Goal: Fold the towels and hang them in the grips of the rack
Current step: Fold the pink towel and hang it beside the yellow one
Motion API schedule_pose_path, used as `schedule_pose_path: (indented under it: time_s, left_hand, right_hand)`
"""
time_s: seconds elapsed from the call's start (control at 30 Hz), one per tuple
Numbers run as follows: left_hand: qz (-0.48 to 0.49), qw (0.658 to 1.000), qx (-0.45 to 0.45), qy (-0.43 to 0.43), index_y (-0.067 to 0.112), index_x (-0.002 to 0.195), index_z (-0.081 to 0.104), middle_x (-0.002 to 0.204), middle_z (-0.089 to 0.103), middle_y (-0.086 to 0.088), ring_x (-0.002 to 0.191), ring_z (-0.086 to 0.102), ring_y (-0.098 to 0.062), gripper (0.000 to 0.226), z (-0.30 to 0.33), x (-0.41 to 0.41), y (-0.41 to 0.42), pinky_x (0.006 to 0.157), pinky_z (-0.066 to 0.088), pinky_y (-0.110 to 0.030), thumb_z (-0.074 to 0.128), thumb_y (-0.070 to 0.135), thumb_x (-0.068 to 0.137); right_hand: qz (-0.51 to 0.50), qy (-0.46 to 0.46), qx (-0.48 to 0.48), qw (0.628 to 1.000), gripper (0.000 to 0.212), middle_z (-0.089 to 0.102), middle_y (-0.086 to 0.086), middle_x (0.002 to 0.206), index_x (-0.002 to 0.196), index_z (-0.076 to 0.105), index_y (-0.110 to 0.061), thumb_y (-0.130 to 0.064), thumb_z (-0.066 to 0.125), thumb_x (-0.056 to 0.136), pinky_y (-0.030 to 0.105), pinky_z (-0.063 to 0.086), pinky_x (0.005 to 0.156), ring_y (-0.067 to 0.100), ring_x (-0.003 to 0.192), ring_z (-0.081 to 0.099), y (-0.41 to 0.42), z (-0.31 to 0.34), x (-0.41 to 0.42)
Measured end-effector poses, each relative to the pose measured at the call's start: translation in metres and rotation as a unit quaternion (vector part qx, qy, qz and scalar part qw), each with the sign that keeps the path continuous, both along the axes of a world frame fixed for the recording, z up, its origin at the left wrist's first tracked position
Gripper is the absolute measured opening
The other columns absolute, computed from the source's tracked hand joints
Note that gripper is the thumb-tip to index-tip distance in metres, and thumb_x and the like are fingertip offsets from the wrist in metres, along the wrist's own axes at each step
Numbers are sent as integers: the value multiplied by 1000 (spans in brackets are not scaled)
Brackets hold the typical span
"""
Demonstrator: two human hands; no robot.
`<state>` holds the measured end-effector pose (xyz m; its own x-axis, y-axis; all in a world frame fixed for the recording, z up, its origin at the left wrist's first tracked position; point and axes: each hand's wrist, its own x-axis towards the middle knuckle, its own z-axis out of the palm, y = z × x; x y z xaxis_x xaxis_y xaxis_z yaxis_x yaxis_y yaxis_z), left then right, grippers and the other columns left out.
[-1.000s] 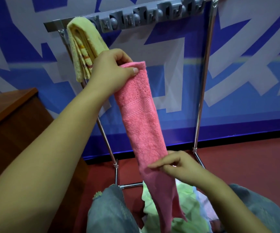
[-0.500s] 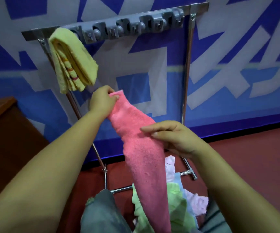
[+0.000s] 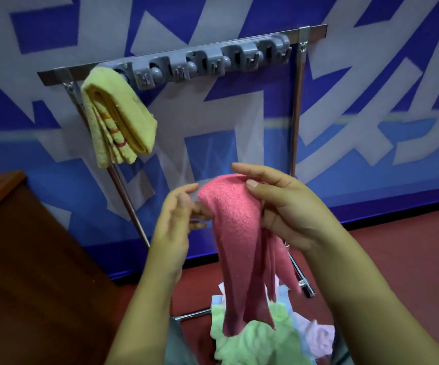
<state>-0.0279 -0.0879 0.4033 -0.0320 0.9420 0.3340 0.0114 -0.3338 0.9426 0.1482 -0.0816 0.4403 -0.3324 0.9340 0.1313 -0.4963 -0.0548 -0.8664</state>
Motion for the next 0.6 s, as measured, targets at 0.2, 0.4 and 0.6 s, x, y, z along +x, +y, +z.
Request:
schedule_pose_path:
  time_s: [0.2, 0.4, 0.6]
  left_hand:
    - [-66, 998, -15, 12, 32, 119, 49, 106, 68, 15, 106, 62, -5, 77, 7, 6, -2, 85, 50, -18, 69, 72, 56]
    - [-121, 990, -23, -66, 40, 122, 52, 109, 68, 16, 105, 64, -9, 65, 23, 15, 1, 81, 52, -22, 78, 44, 62]
    - [-87, 977, -66, -185, 31, 121, 57, 99, 73, -8, 90, 70, -24, 58, 34, 21, 1, 67, 58, -33, 67, 9, 68]
  right_hand:
    - [31, 65, -55, 996, 32, 72, 7, 85, 84, 77, -13, 0, 48, 80, 23, 56, 67, 13, 69, 66, 0, 15, 6]
    - [53, 68, -73, 994, 31, 70, 9, 86, 92, 76, -15, -3, 51, 78, 27, 56, 68, 16, 71, 65, 4, 21, 7]
    - [37, 73, -72, 994, 33, 65, 9, 86, 96, 74, -14, 2, 46, 87, 27, 59, 64, 13, 65, 65, 5, 26, 8]
